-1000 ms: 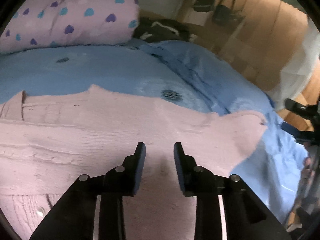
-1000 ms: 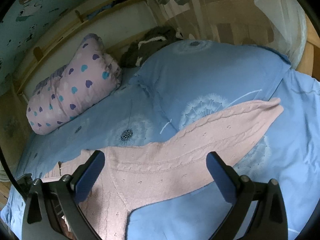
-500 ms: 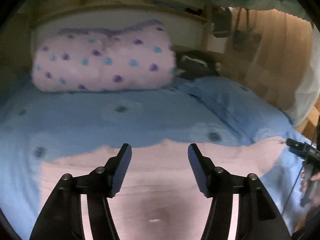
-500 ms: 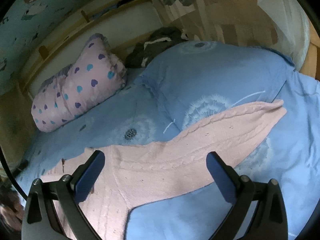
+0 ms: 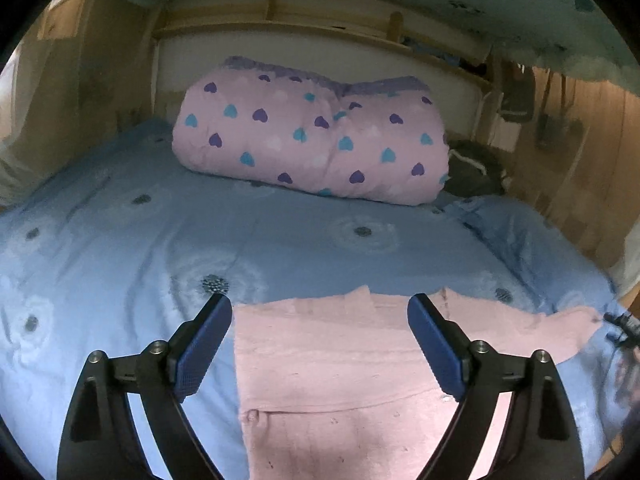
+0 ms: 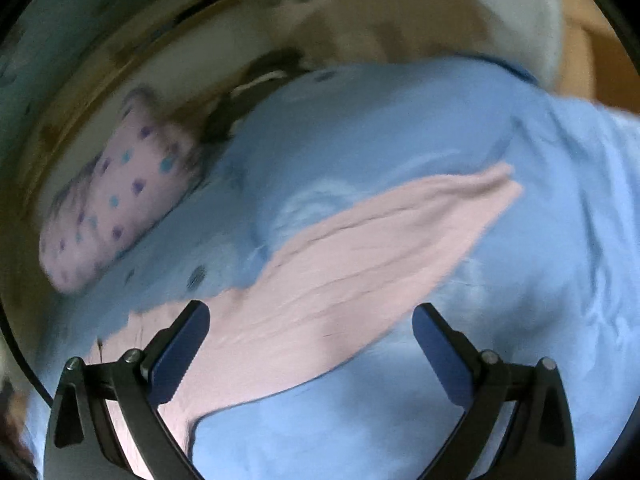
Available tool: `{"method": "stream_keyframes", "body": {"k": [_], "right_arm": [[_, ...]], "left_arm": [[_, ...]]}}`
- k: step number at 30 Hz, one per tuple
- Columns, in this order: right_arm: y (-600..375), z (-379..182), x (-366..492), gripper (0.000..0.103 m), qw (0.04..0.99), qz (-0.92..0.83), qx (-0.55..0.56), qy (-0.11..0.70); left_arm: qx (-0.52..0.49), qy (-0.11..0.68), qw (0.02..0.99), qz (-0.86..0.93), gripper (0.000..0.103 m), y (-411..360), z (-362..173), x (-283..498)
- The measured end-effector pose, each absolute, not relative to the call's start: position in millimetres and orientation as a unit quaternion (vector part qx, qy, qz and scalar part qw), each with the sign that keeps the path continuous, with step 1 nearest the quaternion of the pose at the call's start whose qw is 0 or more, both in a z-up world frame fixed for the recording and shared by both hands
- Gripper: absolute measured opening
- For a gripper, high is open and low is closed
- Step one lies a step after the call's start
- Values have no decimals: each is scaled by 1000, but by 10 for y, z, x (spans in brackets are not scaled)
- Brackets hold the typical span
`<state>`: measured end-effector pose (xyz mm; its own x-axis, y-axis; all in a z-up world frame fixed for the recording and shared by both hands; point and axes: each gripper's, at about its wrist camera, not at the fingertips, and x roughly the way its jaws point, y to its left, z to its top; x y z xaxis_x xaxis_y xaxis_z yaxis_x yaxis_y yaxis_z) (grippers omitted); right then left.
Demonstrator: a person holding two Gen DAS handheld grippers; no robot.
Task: Fold small clothes
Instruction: 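Move the right tool to the other sleeve cuff and close on it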
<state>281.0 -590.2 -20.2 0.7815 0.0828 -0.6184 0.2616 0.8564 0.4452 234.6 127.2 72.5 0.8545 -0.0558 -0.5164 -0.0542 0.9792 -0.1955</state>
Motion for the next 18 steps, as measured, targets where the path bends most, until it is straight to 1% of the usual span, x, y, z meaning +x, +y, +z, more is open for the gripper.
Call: {"method": "stream_keyframes", "body": {"k": [3,6,7,8,10,12,14,16,18], "right_arm": [[-6315,-353,2735,103,888,-66,334,309],[-6720,-534,2645,103,864,-76,401,296],[-6846,-598,2606,100,856,-84,422,288],[-6961,-663,2576,94,848,-89,443,278],[-7140,-786,2573,89,833,-94,473,272],[-7237,-871,2632,82,830,-89,478,273],[-7277,-926,2735,56,833,-87,462,291],[-7267,-966,2880,45,840,-86,437,312],[-7292,-1010,2989,40,841,-85,428,319]], "left_arm": [[-118,273,955,0,86,1304,748,2359],[-94,283,954,5,86,1247,751,2383],[-90,289,953,5,86,1239,746,2386],[-90,293,952,3,86,1243,737,2397],[-92,295,951,8,86,1263,720,2404],[-92,297,950,18,86,1285,698,2426],[-95,298,950,13,86,1308,673,2442],[-102,296,950,-15,86,1312,650,2438],[-97,296,950,-24,86,1289,637,2441]]}}
